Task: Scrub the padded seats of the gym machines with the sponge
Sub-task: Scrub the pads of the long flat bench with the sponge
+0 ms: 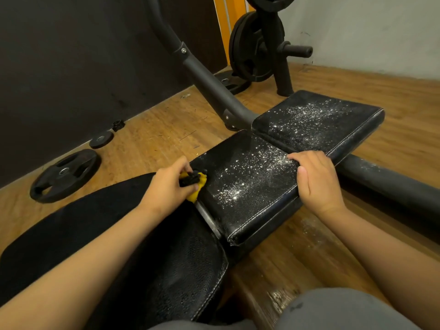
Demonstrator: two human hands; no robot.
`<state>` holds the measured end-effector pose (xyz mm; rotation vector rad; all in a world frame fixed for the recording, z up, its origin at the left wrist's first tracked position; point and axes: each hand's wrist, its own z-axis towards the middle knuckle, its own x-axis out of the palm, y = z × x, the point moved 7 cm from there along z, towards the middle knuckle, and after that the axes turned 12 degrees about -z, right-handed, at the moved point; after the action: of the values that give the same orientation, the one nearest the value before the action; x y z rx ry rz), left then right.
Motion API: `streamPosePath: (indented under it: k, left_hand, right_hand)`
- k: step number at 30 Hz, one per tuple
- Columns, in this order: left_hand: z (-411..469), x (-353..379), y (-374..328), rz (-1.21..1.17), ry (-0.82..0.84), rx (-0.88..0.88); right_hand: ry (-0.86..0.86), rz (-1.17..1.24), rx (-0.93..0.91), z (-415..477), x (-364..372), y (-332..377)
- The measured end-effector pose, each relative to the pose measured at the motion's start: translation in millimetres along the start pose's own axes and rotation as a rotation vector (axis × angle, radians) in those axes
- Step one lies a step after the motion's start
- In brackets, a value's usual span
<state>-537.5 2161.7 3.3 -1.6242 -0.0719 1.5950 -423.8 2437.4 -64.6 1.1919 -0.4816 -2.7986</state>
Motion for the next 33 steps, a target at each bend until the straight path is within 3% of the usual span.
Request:
streamPosePath:
  k: [3,8,11,22,29,33]
  left_hand:
    - [-8,6,-15,-0.046,0.054,0.033]
    - [-61,42,-78,-0.069,0.338,0.294]
    - [-59,46,-83,-0.072,0.414,0.317]
    - [23,45,-53,0.018,0.161,0.176]
    - [-33,58,-82,-0.145,0.329,0.289]
    - [-18,56,-75,-0.165,0.295,0.286]
  right_hand:
    - [0.01,0.005,0.004,0,0,1]
    - [0.021,-0.006,0.01,-1,0,1]
    - [0.023,-0.003,0.012,0,-1,1]
    - [0.046,-0.014,0.008,0,1,0]
    - [0.035,-0.004,0.017,0,0,0]
    - [0.03,0.006,0.017,0,0,0]
